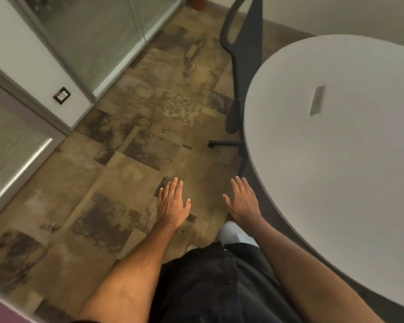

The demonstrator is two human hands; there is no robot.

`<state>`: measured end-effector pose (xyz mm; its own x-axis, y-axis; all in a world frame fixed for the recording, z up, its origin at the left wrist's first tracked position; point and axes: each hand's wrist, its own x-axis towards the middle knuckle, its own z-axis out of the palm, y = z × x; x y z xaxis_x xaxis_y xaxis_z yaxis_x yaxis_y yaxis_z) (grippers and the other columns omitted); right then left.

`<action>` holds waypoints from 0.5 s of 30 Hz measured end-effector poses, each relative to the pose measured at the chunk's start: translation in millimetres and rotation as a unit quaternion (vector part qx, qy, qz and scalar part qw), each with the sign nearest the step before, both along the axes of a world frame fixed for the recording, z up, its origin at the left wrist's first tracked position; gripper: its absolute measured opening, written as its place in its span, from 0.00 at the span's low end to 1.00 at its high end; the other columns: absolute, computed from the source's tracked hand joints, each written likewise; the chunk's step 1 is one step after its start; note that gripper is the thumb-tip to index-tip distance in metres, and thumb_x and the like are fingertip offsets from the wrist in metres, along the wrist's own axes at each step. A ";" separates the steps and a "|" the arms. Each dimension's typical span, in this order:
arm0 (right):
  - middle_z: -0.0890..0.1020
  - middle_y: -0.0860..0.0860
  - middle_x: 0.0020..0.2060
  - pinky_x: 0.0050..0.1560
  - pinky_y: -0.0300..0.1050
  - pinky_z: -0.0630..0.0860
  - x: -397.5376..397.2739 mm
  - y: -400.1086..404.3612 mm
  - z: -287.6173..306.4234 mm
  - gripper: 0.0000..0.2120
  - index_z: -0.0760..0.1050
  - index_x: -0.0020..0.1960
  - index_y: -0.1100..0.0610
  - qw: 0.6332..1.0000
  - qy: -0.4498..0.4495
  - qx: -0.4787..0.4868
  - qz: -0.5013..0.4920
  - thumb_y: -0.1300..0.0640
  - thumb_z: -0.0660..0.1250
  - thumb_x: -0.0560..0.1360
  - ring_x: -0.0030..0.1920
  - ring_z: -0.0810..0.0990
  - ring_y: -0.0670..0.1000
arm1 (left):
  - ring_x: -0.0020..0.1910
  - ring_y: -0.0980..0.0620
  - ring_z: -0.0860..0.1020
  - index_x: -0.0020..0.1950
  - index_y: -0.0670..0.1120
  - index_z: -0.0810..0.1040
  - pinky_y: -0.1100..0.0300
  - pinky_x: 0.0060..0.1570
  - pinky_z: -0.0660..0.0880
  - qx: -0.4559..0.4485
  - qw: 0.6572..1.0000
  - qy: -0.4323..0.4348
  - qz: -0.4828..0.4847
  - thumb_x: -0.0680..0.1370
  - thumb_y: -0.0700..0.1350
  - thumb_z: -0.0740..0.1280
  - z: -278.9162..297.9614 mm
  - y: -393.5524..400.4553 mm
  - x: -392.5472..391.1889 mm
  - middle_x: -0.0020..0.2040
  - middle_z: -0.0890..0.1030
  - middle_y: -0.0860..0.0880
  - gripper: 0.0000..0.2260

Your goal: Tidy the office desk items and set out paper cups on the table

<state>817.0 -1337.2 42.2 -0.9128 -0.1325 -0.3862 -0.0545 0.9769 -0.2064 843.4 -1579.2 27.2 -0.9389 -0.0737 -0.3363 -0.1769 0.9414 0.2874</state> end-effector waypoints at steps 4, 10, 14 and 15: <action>0.52 0.52 0.83 0.82 0.52 0.50 -68.5 -44.8 -4.7 0.33 0.50 0.83 0.56 1.000 0.007 -0.012 0.020 0.40 0.49 0.84 0.83 0.46 0.54 | 0.81 0.48 0.54 0.82 0.47 0.55 0.47 0.80 0.51 0.004 1.000 -0.003 0.029 0.81 0.56 0.60 -6.6 -34.6 -45.2 0.83 0.54 0.48 0.32; 0.49 0.52 0.83 0.82 0.52 0.50 -181.0 -99.1 -25.0 0.34 0.46 0.83 0.56 0.998 -0.011 -0.022 0.052 0.39 0.48 0.84 0.83 0.44 0.53 | 0.81 0.46 0.56 0.82 0.46 0.56 0.46 0.80 0.52 -0.001 0.998 -0.004 0.064 0.81 0.55 0.61 -16.1 -84.8 -144.6 0.83 0.54 0.47 0.32; 0.49 0.53 0.83 0.82 0.51 0.49 -268.0 -130.1 -30.5 0.35 0.46 0.83 0.58 0.997 -0.036 -0.020 0.062 0.40 0.49 0.84 0.83 0.45 0.54 | 0.81 0.47 0.56 0.82 0.46 0.55 0.46 0.80 0.51 -0.013 0.997 -0.010 0.069 0.81 0.55 0.60 -12.4 -120.6 -218.3 0.83 0.53 0.47 0.32; 0.49 0.53 0.83 0.82 0.51 0.50 -291.8 -136.5 -29.9 0.35 0.46 0.83 0.58 0.997 -0.040 -0.021 0.066 0.40 0.50 0.84 0.83 0.45 0.54 | 0.81 0.46 0.56 0.82 0.46 0.55 0.46 0.80 0.51 -0.014 0.997 -0.010 0.074 0.81 0.56 0.60 -10.9 -129.4 -238.6 0.83 0.53 0.47 0.32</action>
